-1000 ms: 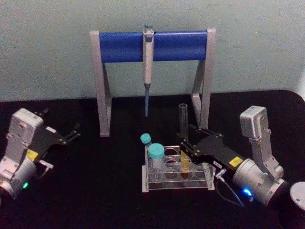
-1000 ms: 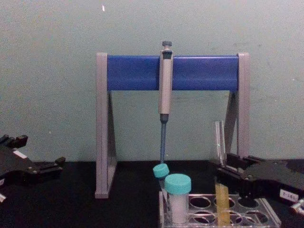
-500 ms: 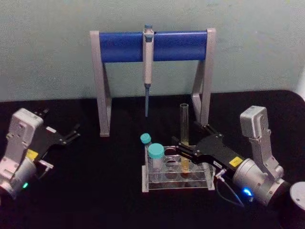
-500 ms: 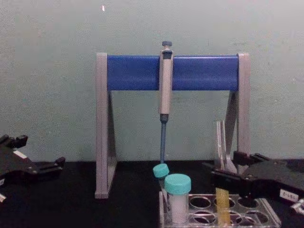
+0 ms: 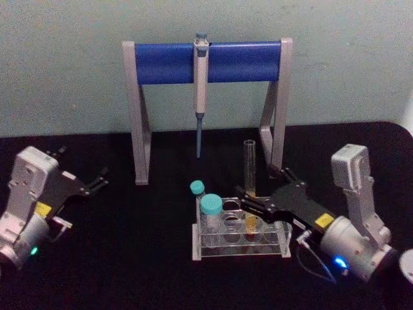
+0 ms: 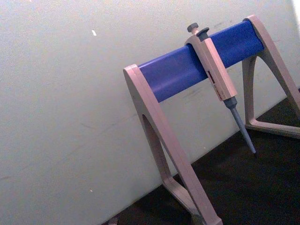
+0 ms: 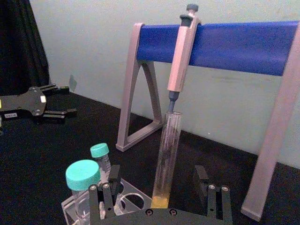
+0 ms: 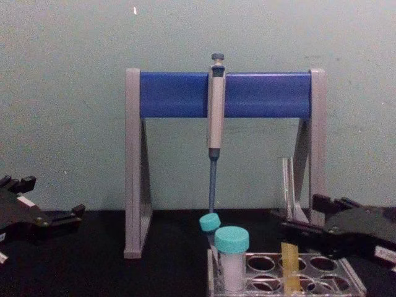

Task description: Pick up the test tube from the test tube rack, shake it, then place it back into the test tube rack.

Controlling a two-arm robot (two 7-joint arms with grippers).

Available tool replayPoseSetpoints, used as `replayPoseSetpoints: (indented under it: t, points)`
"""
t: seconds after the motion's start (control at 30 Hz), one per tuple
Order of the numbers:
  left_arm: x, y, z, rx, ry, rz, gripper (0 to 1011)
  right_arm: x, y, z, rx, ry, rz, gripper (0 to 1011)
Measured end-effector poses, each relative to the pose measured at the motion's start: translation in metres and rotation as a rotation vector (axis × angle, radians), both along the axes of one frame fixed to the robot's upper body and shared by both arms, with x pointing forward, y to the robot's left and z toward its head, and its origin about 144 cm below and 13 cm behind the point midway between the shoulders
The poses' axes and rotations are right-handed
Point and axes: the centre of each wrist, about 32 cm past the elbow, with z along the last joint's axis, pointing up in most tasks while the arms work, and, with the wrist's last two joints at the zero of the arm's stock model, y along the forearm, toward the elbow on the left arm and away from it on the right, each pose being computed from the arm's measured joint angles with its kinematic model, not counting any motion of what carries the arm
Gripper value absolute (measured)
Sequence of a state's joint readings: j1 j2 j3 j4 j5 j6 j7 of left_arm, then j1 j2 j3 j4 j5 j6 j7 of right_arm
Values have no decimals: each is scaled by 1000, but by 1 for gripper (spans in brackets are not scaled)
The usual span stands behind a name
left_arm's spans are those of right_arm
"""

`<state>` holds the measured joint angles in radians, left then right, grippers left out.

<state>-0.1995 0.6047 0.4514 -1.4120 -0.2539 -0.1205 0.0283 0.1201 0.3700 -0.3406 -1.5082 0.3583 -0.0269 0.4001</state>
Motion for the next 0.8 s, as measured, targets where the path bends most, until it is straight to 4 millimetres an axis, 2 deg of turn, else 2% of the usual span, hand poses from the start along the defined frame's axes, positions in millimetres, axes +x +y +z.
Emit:
replayPoseSetpoints:
  t: [0.2, 0.43, 0.53, 0.8]
  points:
    - [0, 0, 0, 0, 0, 0, 1010, -17, -13, 5, 8, -32, -45, 1000]
    - [0, 0, 0, 0, 0, 0, 1010, -39, -26, 2, 4, -70, -210, 1000]
    - [0, 0, 0, 0, 0, 0, 1010, -47, -28, -6, -14, -70, -307, 1000]
    - [0, 0, 0, 0, 0, 0, 1010, -53, -26, -27, -33, -28, -405, 1000]
